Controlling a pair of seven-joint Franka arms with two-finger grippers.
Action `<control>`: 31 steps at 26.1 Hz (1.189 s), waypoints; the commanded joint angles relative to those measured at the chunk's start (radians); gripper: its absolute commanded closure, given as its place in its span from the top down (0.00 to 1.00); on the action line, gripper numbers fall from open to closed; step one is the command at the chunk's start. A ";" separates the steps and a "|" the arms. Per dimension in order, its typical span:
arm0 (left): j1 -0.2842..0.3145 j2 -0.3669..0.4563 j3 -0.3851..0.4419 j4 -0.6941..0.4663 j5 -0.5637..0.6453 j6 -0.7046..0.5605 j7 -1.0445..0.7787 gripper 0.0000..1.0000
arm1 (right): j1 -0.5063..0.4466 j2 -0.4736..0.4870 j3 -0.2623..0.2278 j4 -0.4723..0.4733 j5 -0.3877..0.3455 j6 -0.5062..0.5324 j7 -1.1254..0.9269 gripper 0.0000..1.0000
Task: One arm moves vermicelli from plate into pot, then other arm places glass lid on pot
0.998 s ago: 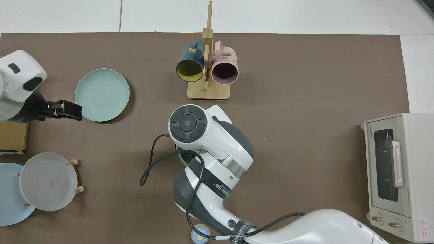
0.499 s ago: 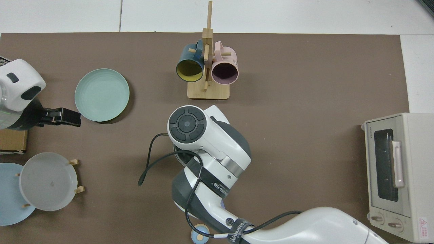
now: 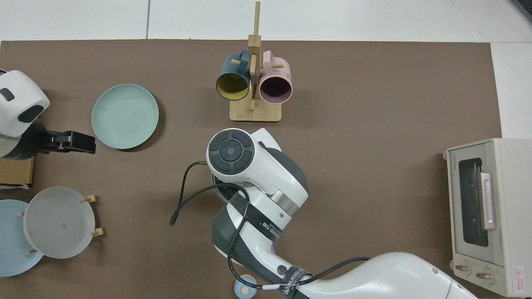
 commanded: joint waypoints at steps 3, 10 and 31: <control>0.004 -0.012 -0.008 0.025 0.019 -0.004 0.006 1.00 | -0.015 0.008 0.017 -0.012 -0.022 0.026 0.035 0.00; 0.004 -0.012 -0.009 0.025 0.019 -0.004 0.006 1.00 | -0.016 0.003 0.017 -0.029 -0.020 0.024 0.035 0.00; 0.004 -0.013 -0.012 0.034 0.021 -0.004 0.006 1.00 | -0.024 0.003 0.016 -0.070 -0.025 0.093 0.040 0.00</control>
